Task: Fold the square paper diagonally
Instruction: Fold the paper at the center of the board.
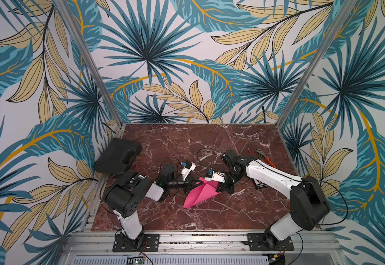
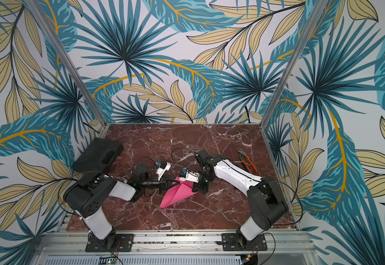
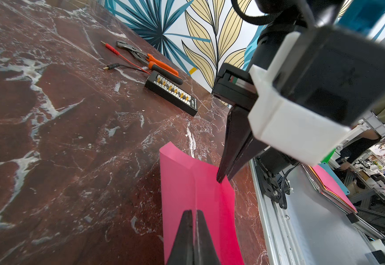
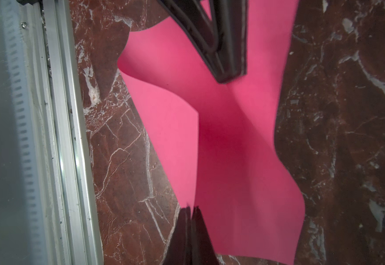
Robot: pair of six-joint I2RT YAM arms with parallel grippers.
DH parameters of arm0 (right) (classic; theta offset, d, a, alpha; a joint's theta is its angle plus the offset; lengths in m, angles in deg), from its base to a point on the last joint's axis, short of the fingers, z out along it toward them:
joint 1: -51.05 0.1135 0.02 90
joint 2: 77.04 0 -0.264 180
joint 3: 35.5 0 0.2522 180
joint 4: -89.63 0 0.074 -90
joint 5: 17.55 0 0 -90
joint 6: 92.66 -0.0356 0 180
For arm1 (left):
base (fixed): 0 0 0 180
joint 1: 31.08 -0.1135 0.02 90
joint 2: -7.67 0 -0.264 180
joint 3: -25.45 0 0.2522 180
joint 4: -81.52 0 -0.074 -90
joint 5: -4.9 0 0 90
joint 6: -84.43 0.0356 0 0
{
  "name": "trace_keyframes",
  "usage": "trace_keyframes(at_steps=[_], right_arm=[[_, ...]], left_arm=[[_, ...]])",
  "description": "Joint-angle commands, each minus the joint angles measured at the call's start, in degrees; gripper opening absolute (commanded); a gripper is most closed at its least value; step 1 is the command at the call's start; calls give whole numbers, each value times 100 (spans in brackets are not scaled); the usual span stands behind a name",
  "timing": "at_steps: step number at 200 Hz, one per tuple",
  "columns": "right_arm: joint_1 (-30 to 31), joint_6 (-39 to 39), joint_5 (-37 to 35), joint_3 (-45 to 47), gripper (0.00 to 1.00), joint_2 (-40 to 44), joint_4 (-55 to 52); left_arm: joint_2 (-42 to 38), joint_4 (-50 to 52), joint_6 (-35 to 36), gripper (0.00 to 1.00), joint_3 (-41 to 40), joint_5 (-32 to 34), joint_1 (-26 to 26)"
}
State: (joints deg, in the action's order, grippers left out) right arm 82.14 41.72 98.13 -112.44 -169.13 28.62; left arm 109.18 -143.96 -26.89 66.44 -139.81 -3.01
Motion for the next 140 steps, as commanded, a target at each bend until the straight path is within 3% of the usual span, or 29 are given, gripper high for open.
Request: trace_keyframes(at_steps=[1,59,140], right_arm=[[-34,-51,-104,-146,0,-163,-171],[-61,-114,-200,-307,0,-436,-172],[-77,-139,-129,-479,0,-572,-160]], left_arm=[[84,-620,-245,4,-46,-63,-12],[61,-452,-202,17,-42,-39,-8],[70,-402,-243,22,18,-64,-3]])
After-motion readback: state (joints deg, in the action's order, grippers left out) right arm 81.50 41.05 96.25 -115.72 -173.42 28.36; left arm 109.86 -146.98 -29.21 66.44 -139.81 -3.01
